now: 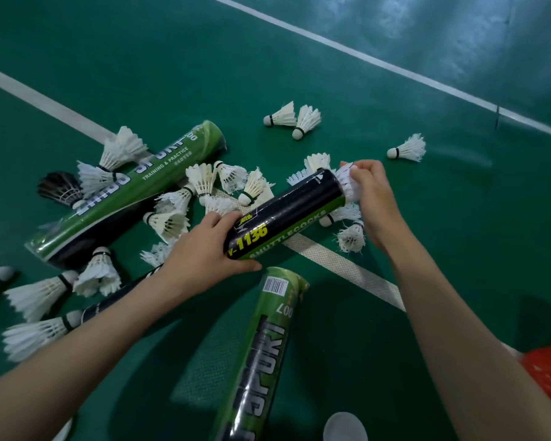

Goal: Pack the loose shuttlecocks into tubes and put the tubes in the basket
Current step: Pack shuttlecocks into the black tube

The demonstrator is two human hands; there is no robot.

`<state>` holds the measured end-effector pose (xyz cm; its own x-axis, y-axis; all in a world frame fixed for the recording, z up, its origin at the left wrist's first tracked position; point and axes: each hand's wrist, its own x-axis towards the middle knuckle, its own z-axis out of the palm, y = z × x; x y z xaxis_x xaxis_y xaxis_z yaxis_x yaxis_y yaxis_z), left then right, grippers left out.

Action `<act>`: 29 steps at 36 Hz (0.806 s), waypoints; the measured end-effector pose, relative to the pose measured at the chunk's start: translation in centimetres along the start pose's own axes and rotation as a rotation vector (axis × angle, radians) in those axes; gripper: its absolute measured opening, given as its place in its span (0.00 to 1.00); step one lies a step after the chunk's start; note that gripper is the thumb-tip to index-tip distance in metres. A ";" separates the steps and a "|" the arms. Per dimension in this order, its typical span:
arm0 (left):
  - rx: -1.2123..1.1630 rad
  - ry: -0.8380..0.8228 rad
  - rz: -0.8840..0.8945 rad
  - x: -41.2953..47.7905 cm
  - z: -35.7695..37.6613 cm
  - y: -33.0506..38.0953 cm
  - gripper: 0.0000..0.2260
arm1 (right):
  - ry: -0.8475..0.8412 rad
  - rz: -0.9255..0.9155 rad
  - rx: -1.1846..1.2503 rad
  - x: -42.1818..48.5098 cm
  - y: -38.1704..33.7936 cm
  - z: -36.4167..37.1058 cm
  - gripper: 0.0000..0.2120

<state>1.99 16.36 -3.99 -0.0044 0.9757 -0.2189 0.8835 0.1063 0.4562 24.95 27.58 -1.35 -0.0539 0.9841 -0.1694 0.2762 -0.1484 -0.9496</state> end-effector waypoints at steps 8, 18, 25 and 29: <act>0.096 0.017 0.015 0.1 -0.1 0.2 0.44 | -0.205 0.001 -0.085 -1.8 0.7 1.3 0.23; 0.186 -0.028 -0.067 0.1 0.5 -0.6 0.44 | -0.076 0.090 -0.048 -0.4 2.7 1.7 0.21; 0.135 -0.035 -0.130 0.0 0.5 -1.4 0.44 | 0.052 0.221 -0.522 1.3 7.9 -0.1 0.18; 0.125 -0.072 -0.141 -0.2 0.8 -1.4 0.44 | -0.082 0.296 -0.706 -0.2 10.6 0.2 0.19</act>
<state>1.14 15.90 -5.31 -0.1025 0.9364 -0.3357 0.9278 0.2116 0.3071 27.73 25.83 -11.41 0.0538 0.8986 -0.4354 0.8356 -0.2792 -0.4731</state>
